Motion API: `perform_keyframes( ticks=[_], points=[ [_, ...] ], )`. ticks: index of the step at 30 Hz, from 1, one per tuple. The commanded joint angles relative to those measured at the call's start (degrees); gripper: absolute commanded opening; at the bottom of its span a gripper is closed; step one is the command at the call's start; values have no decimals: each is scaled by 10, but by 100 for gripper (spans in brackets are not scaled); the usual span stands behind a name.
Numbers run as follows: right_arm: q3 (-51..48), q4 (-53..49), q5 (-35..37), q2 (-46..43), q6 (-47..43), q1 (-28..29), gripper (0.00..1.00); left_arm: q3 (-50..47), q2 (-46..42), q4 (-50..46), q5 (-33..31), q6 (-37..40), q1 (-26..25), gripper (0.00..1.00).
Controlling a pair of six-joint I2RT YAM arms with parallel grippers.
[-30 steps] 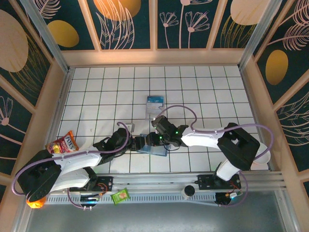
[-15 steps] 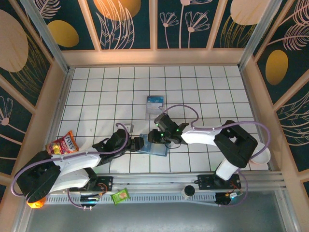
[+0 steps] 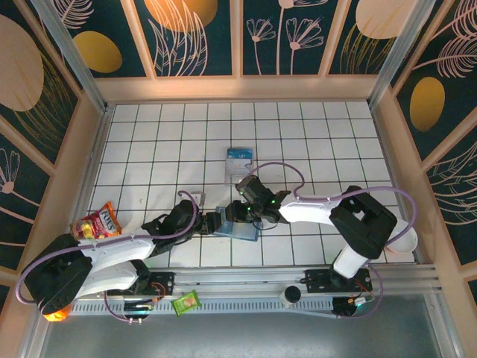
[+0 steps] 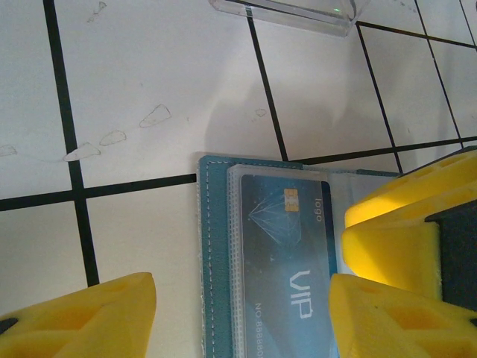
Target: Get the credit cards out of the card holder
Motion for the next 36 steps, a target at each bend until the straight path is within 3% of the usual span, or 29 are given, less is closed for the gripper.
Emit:
perform_keyframes(
  ticks=[1,12,22,36],
  points=[
    [-5,7,-8,13,-4,3,33,-5,-8,-6,-5,-7,3,62],
    [-4,-15,-2,31,-12,3,32,-6,-11,-7,-5,-6,3,62],
    [8,-75,80,4,-26,17,32,-8,-20,-17,-12,-7,3,62],
    [28,-40,37,21,-49,35,32,-11,-33,-25,-18,-6,3,62]
  ],
)
